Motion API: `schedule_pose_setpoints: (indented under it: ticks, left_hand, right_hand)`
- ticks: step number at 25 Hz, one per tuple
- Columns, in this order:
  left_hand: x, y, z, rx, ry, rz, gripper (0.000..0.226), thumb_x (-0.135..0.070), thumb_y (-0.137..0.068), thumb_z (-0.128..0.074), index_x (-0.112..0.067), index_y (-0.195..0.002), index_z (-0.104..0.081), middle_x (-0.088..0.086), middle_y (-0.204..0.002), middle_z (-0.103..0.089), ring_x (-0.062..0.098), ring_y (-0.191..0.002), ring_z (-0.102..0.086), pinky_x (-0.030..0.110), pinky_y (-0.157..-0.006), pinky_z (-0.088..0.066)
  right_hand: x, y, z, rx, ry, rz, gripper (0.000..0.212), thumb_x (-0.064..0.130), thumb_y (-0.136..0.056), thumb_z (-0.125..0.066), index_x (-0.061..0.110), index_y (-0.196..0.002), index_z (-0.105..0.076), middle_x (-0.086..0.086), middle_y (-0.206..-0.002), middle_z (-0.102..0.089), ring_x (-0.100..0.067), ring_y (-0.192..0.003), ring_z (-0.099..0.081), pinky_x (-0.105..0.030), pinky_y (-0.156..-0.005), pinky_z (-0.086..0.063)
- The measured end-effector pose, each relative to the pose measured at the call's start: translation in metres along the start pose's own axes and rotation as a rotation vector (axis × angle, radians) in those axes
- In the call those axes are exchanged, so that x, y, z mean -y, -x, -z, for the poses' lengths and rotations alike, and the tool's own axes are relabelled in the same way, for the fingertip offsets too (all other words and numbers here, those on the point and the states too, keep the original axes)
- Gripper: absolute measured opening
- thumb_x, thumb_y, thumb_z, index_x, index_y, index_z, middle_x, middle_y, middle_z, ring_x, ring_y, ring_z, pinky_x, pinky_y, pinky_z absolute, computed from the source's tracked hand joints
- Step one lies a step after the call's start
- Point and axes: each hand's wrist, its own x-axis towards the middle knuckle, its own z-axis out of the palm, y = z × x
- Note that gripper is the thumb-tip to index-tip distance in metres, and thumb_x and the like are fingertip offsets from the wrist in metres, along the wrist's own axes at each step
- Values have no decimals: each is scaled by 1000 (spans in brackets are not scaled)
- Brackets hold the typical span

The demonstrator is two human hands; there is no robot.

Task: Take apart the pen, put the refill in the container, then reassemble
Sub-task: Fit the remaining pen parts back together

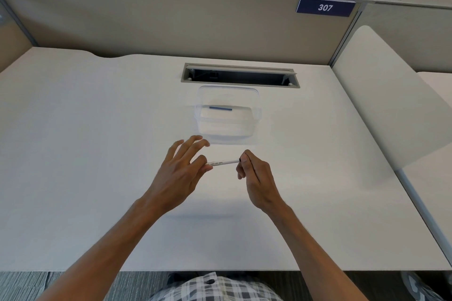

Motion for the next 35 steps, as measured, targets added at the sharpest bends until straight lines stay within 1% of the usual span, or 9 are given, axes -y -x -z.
schedule_pose_setpoints:
  ticks: [2, 5, 8, 11, 15, 19, 26, 31, 35]
  left_hand:
    - [1, -2, 0, -23, -82, -25, 30, -32, -103, -41, -13, -85, -56, 5, -116, -60, 27, -122, -52, 51, -104, -37]
    - [-1, -6, 0, -63, -151, -41, 31, -34, -102, -43, -13, -86, -58, 5, -107, -61, 28, -114, -56, 50, -104, -36]
    - [-3, -9, 0, -106, -170, -42, 32, -35, -101, -45, -12, -84, -60, 5, -106, -62, 28, -112, -57, 50, -104, -37]
    - [-5, -9, 0, -124, -182, -52, 32, -35, -101, -46, -13, -83, -60, 6, -106, -62, 28, -112, -58, 51, -104, -37]
    - [-6, -10, -1, -127, -192, -53, 31, -35, -100, -48, -13, -81, -59, 6, -108, -61, 28, -111, -57, 51, -104, -36]
    - [-5, -10, -1, -146, -206, -62, 30, -34, -100, -49, -12, -81, -59, 6, -108, -62, 28, -109, -58, 49, -103, -36]
    - [-3, -11, -1, -151, -222, -82, 30, -33, -100, -50, -12, -81, -59, 8, -106, -62, 28, -108, -58, 50, -102, -37]
    - [1, -9, 2, -120, -199, -77, 30, -35, -99, -51, -12, -80, -59, 8, -108, -60, 27, -110, -56, 49, -104, -34]
    - [5, -8, 2, -77, -146, -39, 31, -36, -99, -49, -13, -80, -59, 7, -110, -59, 27, -109, -57, 49, -104, -35]
  right_hand:
    - [0, 0, -1, -4, -27, -5, 33, 28, -101, -33, 18, -70, -39, 7, -58, -46, -13, -58, -40, -22, -56, -31]
    - [1, 1, 1, -19, -55, -6, 35, 27, -101, -33, 15, -69, -37, 4, -57, -42, -11, -55, -35, -19, -54, -29]
    - [3, 0, 2, -31, -96, -26, 36, 28, -101, -34, 15, -67, -35, 4, -56, -39, -13, -55, -31, -22, -53, -28]
    - [1, 0, 1, -43, -128, -56, 38, 30, -101, -36, 24, -64, -34, 11, -53, -37, -14, -54, -28, -31, -54, -27]
    - [-3, 0, 0, -42, -134, -86, 42, 32, -101, -36, 32, -60, -35, 13, -51, -38, -11, -53, -27, -31, -54, -25]
    - [-2, -2, -2, -38, -155, -95, 43, 30, -102, -36, 32, -59, -34, 14, -50, -37, -9, -52, -27, -29, -53, -24]
    - [3, -2, -2, -19, -153, -131, 44, 24, -105, -37, 21, -61, -34, 12, -47, -35, -10, -49, -27, -28, -52, -25]
    - [4, -4, -4, -15, -100, -148, 44, 36, -97, -38, 30, -53, -39, 12, -44, -39, -12, -49, -29, -33, -55, -26]
    - [5, -3, -5, -17, -47, -128, 41, 49, -93, -37, 21, -63, -39, 9, -50, -43, -20, -54, -35, -43, -57, -31]
